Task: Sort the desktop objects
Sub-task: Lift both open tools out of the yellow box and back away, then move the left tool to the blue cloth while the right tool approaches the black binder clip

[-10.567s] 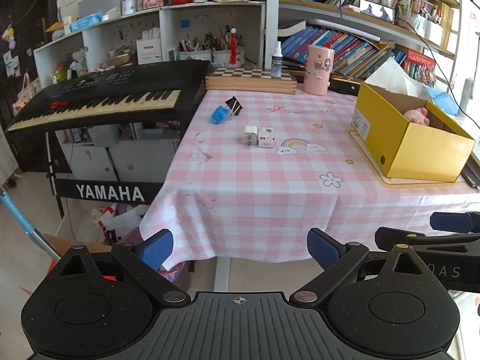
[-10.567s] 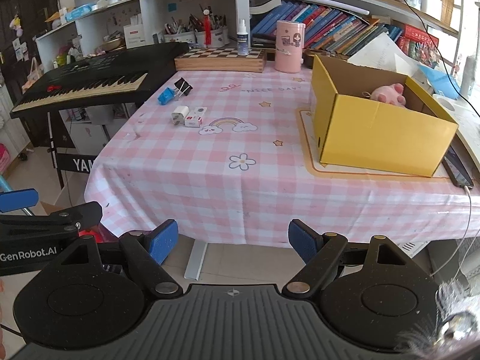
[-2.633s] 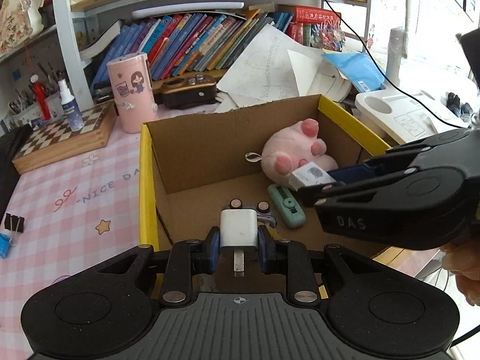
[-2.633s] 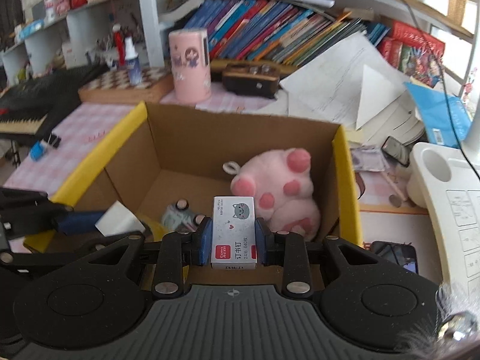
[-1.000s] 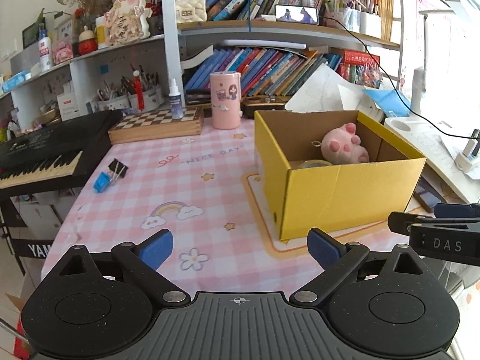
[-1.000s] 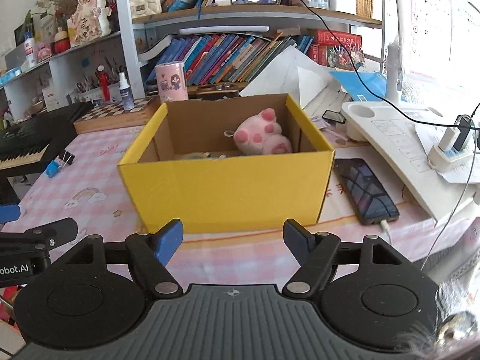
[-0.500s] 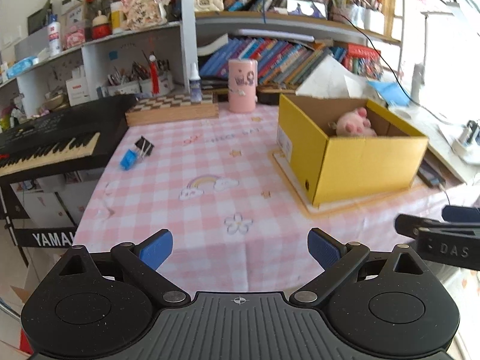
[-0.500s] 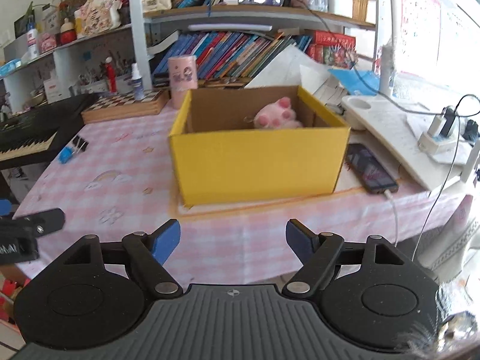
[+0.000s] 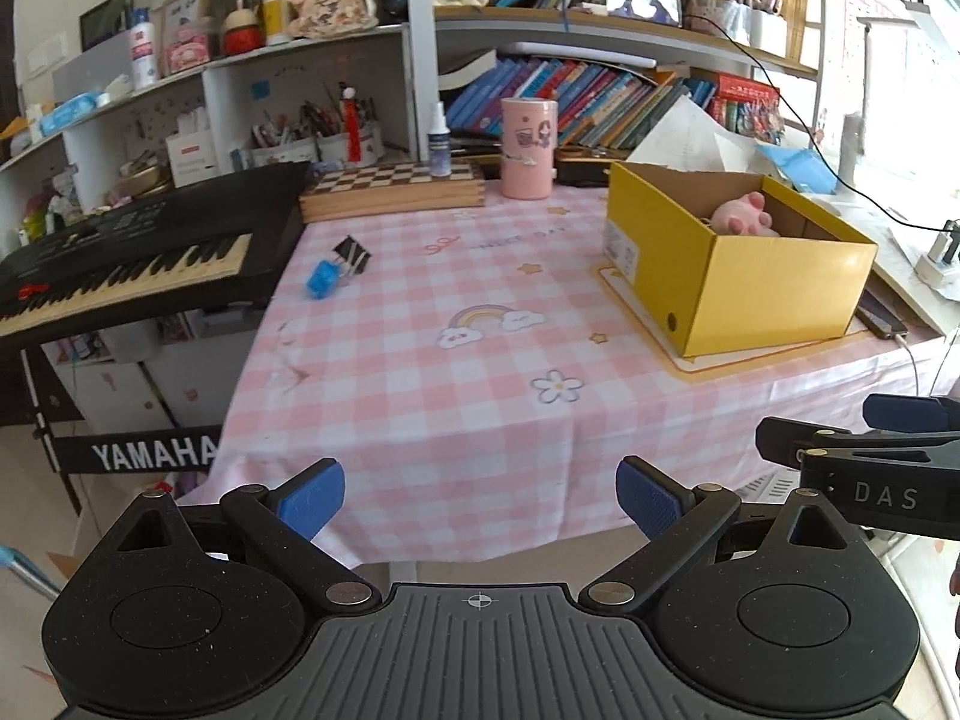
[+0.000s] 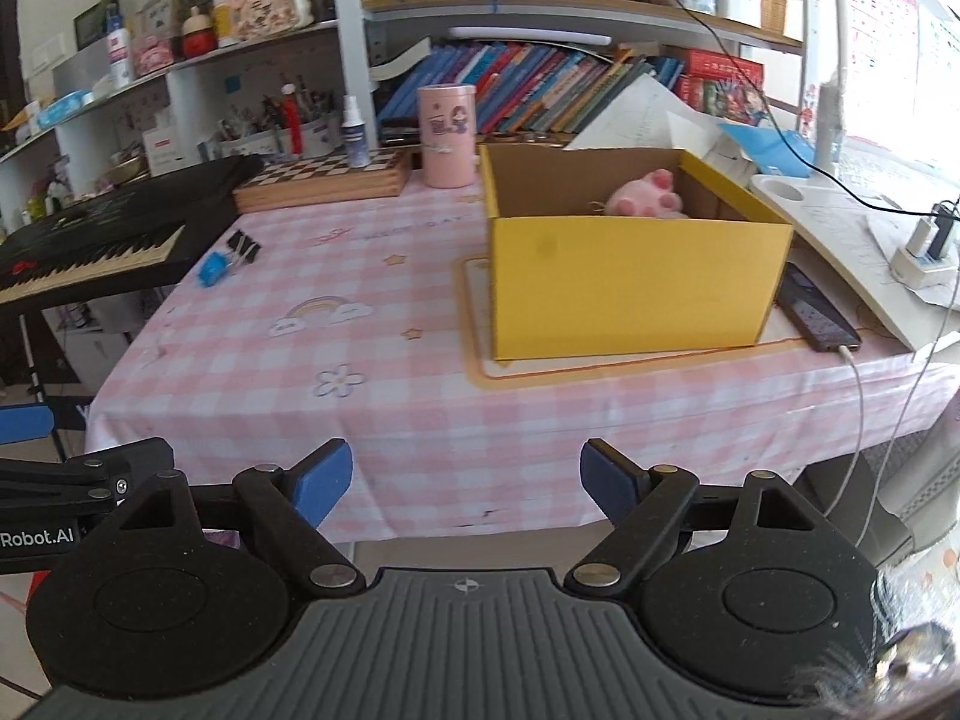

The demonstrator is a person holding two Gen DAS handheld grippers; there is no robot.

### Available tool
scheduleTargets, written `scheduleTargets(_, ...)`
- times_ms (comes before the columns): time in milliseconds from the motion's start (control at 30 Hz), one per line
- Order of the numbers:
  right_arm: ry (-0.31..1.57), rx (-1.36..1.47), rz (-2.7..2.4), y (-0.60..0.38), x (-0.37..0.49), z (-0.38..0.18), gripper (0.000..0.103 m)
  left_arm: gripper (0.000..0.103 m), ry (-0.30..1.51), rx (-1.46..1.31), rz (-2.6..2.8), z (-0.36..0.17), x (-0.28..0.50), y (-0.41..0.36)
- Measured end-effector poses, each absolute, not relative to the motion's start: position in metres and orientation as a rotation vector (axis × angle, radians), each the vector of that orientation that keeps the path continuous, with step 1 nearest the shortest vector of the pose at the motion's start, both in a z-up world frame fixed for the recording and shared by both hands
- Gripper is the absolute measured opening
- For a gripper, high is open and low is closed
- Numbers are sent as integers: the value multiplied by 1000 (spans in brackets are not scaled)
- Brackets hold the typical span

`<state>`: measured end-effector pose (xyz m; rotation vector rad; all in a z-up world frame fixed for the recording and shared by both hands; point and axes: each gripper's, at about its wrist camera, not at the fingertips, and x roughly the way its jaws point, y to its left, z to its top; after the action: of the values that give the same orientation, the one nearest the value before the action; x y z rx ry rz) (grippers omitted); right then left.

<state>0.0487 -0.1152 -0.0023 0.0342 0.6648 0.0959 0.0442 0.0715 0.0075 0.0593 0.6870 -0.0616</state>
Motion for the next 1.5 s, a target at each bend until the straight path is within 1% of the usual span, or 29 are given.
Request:
scheduleTargets(233, 656, 14, 146, -88, 47, -1, 83, 99, 687, 39, -13, 8, 36, 97)
scheduleTargets(833, 643, -22, 189, -52, 53, 6, 83, 99, 671, 25, -8, 10, 39, 126)
scheduleTargets(1167, 624, -45, 250, -28, 74, 7, 82, 99, 667, -6, 25, 8, 48, 145)
scheduleTargets(1500, 646, -43, 273, -15, 110, -2, 80, 99, 692, -15, 33, -1, 81, 156)
